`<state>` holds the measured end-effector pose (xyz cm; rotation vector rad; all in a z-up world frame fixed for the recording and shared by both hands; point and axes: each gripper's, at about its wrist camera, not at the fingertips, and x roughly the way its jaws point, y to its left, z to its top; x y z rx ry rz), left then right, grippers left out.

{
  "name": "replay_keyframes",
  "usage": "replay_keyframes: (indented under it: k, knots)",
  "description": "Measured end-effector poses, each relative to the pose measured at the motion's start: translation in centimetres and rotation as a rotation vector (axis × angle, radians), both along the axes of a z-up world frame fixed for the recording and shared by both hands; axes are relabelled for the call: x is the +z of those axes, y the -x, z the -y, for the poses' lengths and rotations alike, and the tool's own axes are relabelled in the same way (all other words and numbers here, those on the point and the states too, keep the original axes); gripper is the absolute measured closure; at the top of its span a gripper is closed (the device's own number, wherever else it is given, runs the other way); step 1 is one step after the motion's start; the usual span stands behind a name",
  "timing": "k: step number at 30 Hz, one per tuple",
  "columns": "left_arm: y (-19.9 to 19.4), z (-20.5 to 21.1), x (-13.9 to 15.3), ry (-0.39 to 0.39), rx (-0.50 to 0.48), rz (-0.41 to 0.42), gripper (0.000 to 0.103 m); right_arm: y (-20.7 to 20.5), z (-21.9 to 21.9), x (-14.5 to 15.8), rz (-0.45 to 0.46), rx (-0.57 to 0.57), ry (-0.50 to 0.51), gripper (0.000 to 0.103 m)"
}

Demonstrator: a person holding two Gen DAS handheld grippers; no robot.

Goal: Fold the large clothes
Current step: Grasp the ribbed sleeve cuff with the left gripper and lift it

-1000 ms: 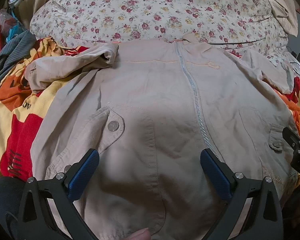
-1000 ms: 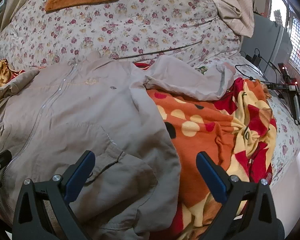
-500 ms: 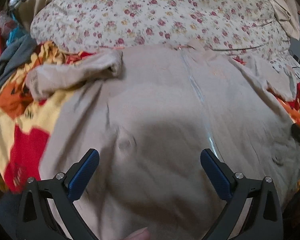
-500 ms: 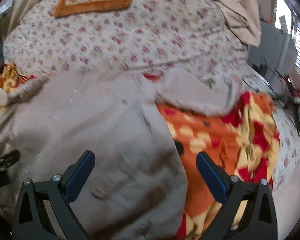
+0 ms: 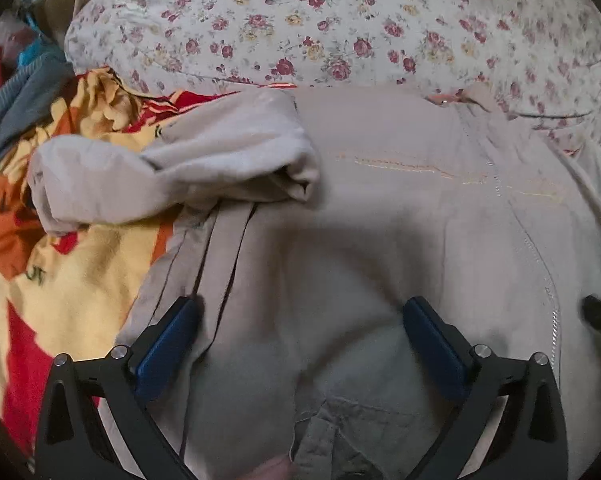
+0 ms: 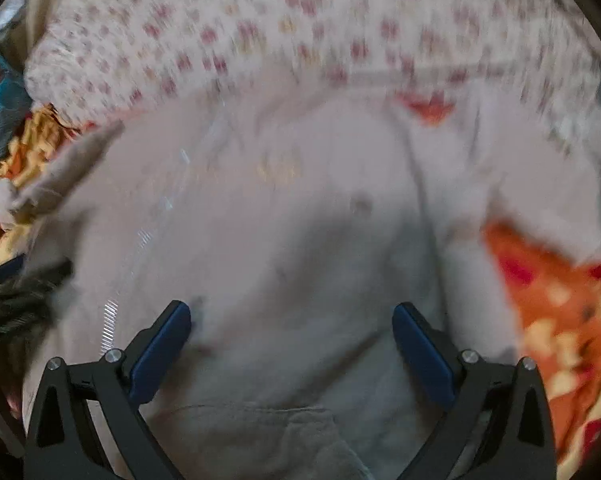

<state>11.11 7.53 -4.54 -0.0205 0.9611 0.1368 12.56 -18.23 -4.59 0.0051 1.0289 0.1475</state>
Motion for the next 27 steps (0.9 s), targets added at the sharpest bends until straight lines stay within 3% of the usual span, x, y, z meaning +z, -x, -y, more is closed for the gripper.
replay_keyframes:
  k: [2,5,10,15,18,21,23,24,27]
  knots:
    - [0.3,-0.2,0.0,0.012,-0.012,0.006,0.001,0.5,-0.8,-0.1,0.056,0.018,0.048,0.0]
    - [0.4,0.2,0.0,-0.021,-0.016,0.013,0.001,0.6,-0.7,-0.4,0.08,0.014,0.035,0.0]
    - [-0.4,-1.1,1.5,0.01,-0.014,-0.06,0.007,0.4,-0.6,-0.2,0.087,0.012,0.039,0.0]
    - [0.2,-6.9,9.9,0.079,0.045,0.096,0.008,0.7,-0.7,-0.3,0.093,0.011,0.048,0.0]
    - [-1.6,-14.4,13.1,0.208,0.177,0.127,0.006,0.7,-0.8,-0.2,0.095,0.011,0.056,0.0]
    - [-4.4,-23.9,10.3,0.366,0.445,0.013,0.008,0.7,-0.8,-0.2,0.096,0.011,0.061,0.0]
    - [-5.2,-27.2,8.0,0.454,0.546,-0.045,0.017,0.7,-0.8,-0.2,0.099,0.011,0.065,0.0]
    - [-5.7,-27.9,7.1,0.476,0.568,-0.071,0.017,0.7,-0.8,-0.2,0.101,0.012,0.067,0.0]
    - [-7.4,-27.2,6.4,0.434,0.531,-0.088,0.017,0.7,-0.8,-0.2,0.103,0.012,0.069,0.0]
